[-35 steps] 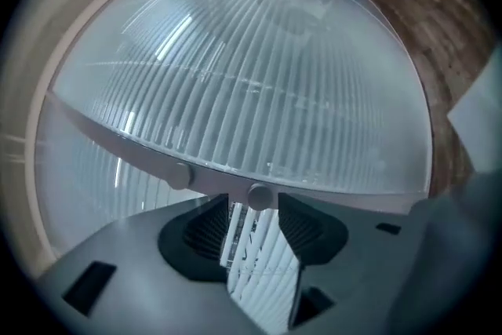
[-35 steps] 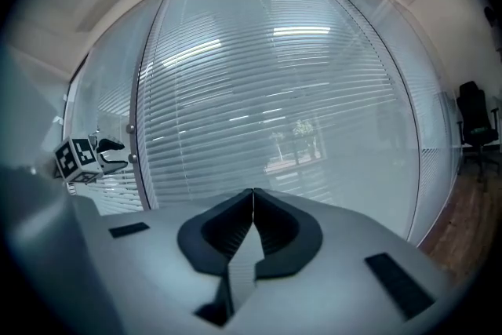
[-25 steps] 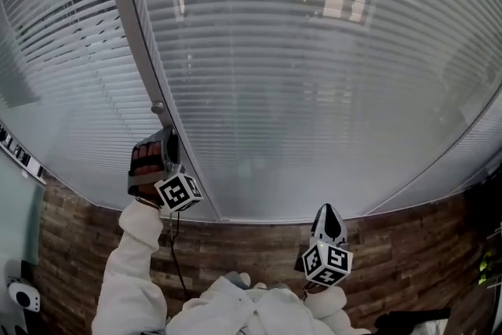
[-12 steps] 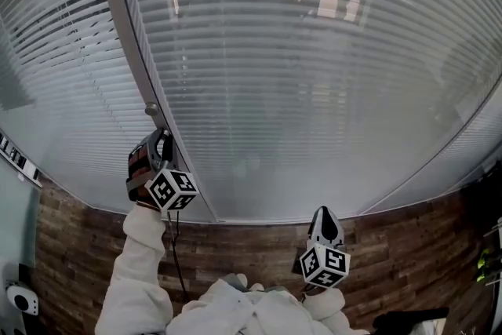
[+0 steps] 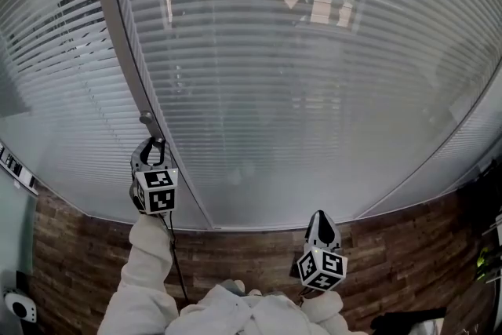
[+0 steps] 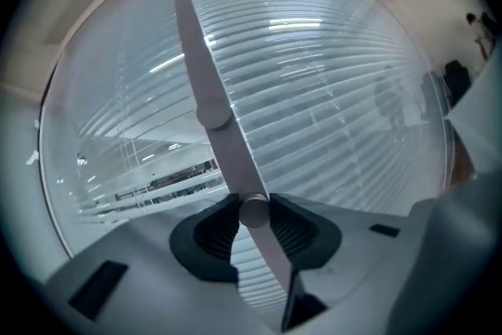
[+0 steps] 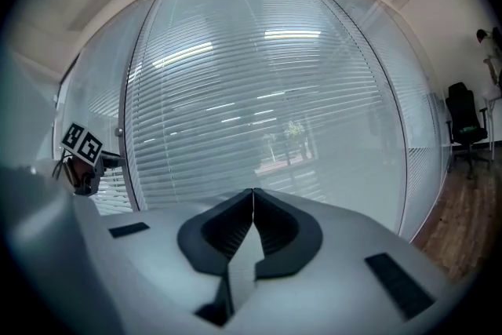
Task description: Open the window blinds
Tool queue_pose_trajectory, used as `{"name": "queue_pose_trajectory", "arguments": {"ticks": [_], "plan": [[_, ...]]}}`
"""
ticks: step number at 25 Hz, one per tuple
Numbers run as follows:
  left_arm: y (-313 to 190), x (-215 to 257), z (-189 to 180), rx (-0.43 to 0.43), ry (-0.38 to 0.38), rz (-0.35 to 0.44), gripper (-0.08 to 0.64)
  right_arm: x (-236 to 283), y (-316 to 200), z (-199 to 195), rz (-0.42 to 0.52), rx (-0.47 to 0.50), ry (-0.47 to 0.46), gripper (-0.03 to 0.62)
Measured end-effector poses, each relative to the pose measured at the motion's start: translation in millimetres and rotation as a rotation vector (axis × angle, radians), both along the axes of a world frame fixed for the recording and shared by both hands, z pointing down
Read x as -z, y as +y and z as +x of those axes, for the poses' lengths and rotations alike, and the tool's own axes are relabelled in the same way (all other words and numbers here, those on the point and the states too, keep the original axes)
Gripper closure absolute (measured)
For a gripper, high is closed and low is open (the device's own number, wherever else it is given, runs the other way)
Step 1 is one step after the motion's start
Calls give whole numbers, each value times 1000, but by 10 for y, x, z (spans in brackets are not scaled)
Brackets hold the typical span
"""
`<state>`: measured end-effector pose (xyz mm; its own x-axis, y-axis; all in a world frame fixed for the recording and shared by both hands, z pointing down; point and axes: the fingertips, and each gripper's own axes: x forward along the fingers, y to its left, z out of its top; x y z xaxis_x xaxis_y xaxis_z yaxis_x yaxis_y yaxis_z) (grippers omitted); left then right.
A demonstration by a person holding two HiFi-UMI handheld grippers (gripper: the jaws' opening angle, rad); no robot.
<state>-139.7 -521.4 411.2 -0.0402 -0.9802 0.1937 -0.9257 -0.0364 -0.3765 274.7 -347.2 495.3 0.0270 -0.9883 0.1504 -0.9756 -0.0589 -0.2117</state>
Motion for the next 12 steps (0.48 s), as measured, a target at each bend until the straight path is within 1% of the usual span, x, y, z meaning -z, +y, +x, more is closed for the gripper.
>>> {"name": "queue_pose_trajectory", "arguments": {"ticks": [3,4,8,12], "plan": [[14,2,-25,19,100,11,436,20,-24,-26,4,14,15,578],[15,4,-33,25,116,14,436,33,-46,-50,7,24,25,578],[8,5,-43,38,134,23,436,87,-147,-176,20,63,50,578],[34,10,-14,38,209,26,436,161,-225,-261,40,89,76,578]]}}
